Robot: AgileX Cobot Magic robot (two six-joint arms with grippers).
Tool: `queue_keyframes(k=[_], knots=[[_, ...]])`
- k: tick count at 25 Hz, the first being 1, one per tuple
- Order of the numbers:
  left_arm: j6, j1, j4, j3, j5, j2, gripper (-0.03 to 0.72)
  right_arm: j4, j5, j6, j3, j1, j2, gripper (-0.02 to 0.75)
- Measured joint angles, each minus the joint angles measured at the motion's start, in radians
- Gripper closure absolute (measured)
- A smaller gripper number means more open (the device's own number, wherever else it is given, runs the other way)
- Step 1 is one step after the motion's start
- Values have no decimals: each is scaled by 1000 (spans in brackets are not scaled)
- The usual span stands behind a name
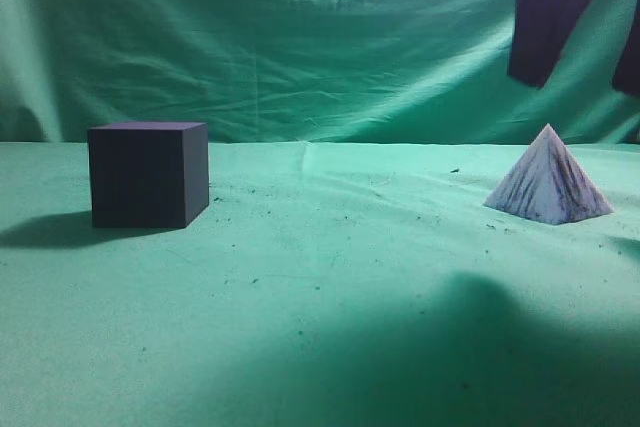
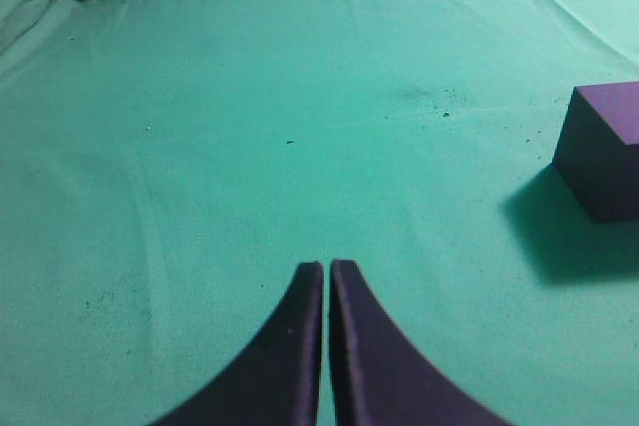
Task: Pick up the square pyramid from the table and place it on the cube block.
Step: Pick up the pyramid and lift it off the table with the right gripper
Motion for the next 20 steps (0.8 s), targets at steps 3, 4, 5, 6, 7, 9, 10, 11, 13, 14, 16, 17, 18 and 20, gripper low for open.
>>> queue_keyframes(k=[3,4,5,6,7,9,10,11,13,14,16,17,18,20], knots=[[0,0,0,0,0,0,688,1,-5,0,-37,0,75,92],[0,0,0,0,0,0,688,1,-7,0,-49,0,102,92],[0,0,0,0,0,0,688,1,-9,0,-61,0,125,92],[0,0,0,0,0,0,688,0,-11,0,-71,0,152,92],[0,0,0,0,0,0,688,-5,-11,0,-82,0,179,92],[0,0,0,0,0,0,688,-12,-15,0,-102,0,225,92],[0,0,0,0,0,0,688,-14,-21,0,-111,0,249,92],[0,0,0,0,0,0,688,-16,-32,0,-115,0,271,92],[0,0,0,0,0,0,688,-18,-57,0,-122,0,305,150],[0,0,0,0,0,0,688,-23,-68,0,-125,0,320,143],[0,0,0,0,0,0,688,-33,-86,0,-128,0,340,197],[0,0,0,0,0,0,688,-41,-91,0,-132,0,344,195],[0,0,0,0,0,0,688,-50,-95,0,-133,0,347,195],[0,0,0,0,0,0,688,-67,-97,0,-139,2,353,195]])
